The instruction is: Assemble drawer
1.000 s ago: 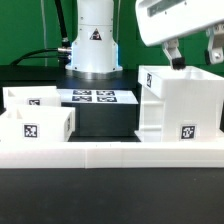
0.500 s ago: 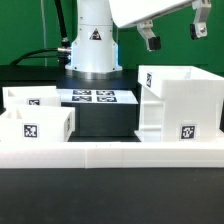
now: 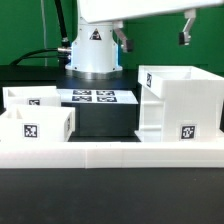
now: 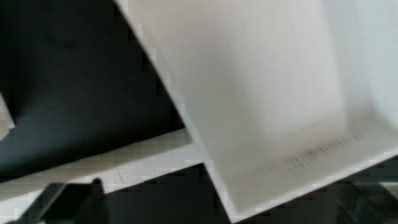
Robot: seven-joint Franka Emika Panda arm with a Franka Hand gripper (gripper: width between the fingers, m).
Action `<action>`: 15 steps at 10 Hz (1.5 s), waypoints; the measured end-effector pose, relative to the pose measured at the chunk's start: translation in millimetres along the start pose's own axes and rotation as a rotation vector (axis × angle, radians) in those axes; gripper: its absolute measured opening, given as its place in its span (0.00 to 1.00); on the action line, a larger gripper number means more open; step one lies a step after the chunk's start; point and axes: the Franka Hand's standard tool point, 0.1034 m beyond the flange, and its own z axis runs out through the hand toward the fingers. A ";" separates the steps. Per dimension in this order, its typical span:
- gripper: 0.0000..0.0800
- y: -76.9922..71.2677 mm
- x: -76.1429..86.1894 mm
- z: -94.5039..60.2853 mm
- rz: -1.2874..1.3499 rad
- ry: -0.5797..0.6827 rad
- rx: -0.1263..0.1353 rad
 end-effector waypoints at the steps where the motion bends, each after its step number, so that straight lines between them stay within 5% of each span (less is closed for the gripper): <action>1: 0.81 -2.3 -0.8 0.5 -0.015 -0.001 0.001; 4: 0.81 14.1 -0.4 0.4 -0.197 -0.007 -0.008; 6: 0.81 62.1 -2.1 2.3 -0.216 -0.026 -0.030; 9: 0.81 118.7 -6.7 20.1 -0.263 -0.018 -0.025; 13: 0.81 111.8 -6.7 19.8 -0.249 -0.018 -0.024; 14: 0.81 113.9 -8.3 22.0 -0.234 -0.027 -0.040; 15: 0.81 119.5 -12.1 28.2 -0.230 -0.050 -0.087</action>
Offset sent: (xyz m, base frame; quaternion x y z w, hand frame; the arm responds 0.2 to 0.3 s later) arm -0.0173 -0.0343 -0.0051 -0.0267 -0.0325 -0.1442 0.9887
